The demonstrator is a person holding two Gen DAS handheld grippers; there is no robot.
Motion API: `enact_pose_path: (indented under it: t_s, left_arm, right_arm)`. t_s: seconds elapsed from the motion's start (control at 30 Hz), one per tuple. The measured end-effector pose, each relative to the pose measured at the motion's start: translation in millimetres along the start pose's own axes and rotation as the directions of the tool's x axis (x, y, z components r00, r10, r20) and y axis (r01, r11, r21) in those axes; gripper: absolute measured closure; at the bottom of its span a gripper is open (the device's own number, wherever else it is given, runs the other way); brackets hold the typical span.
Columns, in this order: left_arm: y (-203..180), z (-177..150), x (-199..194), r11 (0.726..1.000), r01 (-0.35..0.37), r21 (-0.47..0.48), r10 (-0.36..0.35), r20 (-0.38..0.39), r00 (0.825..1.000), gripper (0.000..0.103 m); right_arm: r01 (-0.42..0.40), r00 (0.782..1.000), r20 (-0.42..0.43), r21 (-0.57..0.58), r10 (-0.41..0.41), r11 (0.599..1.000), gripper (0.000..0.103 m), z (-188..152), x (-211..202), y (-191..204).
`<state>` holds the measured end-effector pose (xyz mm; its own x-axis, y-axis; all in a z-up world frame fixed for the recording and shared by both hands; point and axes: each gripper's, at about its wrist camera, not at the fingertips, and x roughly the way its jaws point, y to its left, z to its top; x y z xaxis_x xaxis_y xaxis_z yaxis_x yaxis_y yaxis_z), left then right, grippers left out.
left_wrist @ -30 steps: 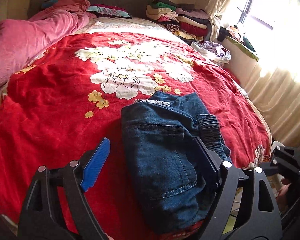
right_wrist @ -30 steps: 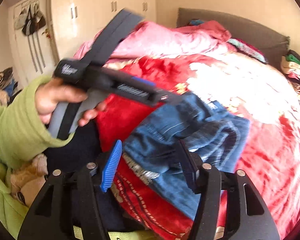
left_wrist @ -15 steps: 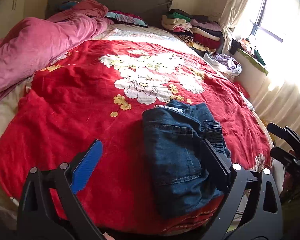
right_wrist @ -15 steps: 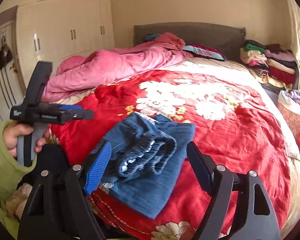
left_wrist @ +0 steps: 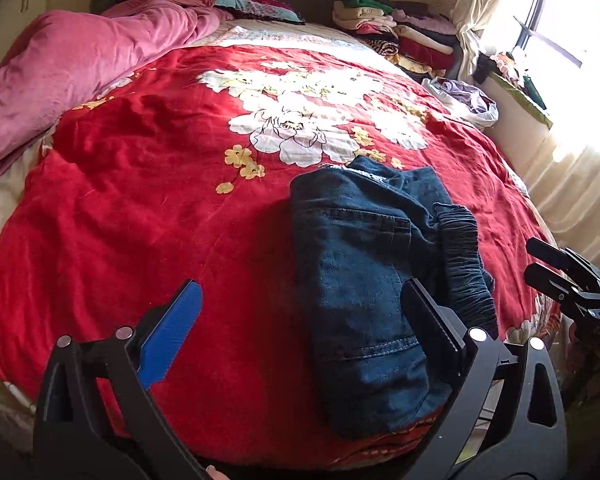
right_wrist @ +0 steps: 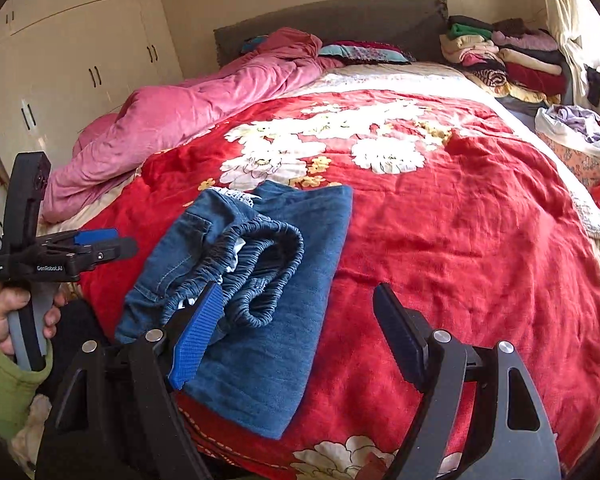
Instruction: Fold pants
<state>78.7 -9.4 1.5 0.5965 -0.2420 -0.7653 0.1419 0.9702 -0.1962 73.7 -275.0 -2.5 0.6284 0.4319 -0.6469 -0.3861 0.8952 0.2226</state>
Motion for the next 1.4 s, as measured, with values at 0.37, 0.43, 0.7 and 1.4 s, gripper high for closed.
enact_pose_path:
  t_s: [0.37, 0.43, 0.7, 1.4]
  left_arm:
    - [-13, -4, 35, 0.999, 0.016, 0.027, -0.014, -0.077, 0.997, 0.010]
    - [-13, -5, 40, 0.999, 0.019, 0.028, -0.016, -0.087, 0.996, 0.010]
    - [-9, -5, 53, 0.999, 0.040, 0.012, -0.038, -0.094, 0.995, 0.010]
    - [-20, -10, 54, 0.992, 0.123, 0.034, -0.120, -0.074, 0.990, 0.025]
  right_arm:
    - [-0.023, 0.994, -0.101, 0.071, 0.030, 0.997, 0.027, -3, 36, -5]
    - [-0.030, 0.991, -0.131, 0.072, 0.040, 0.997, 0.027, -3, 45, -4]
    - [-0.060, 0.983, -0.169, 0.100, 0.076, 0.993, 0.027, -4, 65, -9]
    - [-0.126, 0.976, -0.169, 0.092, 0.140, 0.988, 0.053, -10, 69, -5]
